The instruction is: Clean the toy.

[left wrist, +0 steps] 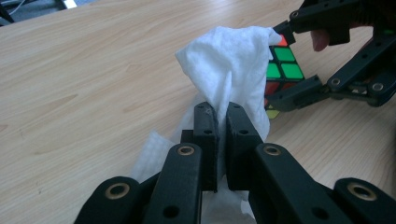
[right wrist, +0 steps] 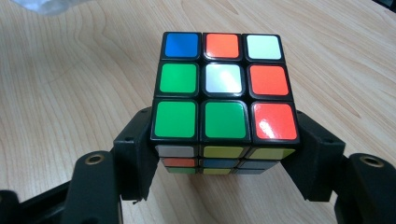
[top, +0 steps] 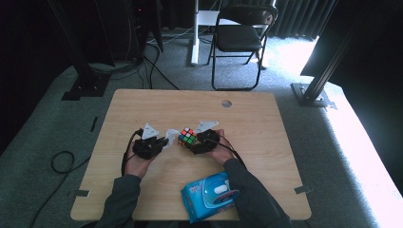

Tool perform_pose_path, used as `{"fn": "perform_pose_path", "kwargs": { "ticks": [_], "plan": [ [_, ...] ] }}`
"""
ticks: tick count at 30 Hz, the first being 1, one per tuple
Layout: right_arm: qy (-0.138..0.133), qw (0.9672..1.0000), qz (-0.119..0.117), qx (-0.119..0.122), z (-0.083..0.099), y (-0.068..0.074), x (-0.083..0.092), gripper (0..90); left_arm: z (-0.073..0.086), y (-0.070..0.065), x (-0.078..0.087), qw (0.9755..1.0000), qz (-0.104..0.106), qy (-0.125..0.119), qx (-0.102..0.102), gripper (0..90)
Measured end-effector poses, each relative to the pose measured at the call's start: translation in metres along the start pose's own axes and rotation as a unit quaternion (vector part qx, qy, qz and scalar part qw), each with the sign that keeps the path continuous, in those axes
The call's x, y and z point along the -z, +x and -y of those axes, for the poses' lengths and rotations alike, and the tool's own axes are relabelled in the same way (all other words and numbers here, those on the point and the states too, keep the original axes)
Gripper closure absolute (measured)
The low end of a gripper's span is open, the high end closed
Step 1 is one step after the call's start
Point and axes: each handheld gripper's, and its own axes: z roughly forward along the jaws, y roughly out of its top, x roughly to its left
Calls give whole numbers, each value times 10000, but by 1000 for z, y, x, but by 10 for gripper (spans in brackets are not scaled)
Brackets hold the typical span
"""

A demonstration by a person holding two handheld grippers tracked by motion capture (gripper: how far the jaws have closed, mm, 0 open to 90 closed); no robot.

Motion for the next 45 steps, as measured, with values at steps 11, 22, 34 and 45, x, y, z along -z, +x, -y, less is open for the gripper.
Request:
{"fn": "perform_pose_path", "kwargs": {
  "ticks": [11,22,34,45],
  "plan": [
    [25,10000,37,78,1,3,-1,341,-13,-2,-13,10000,57,28,-76,854],
    [72,9998,49,171,1,5,-3,341,-25,-6,-33,9998,137,55,-136,854],
    [67,9997,69,237,2,7,-2,341,-40,-8,-52,9997,148,-32,-198,855],
    [37,9996,59,262,2,8,-1,342,-43,-10,-65,9996,-44,24,-290,855]
  ]
}}
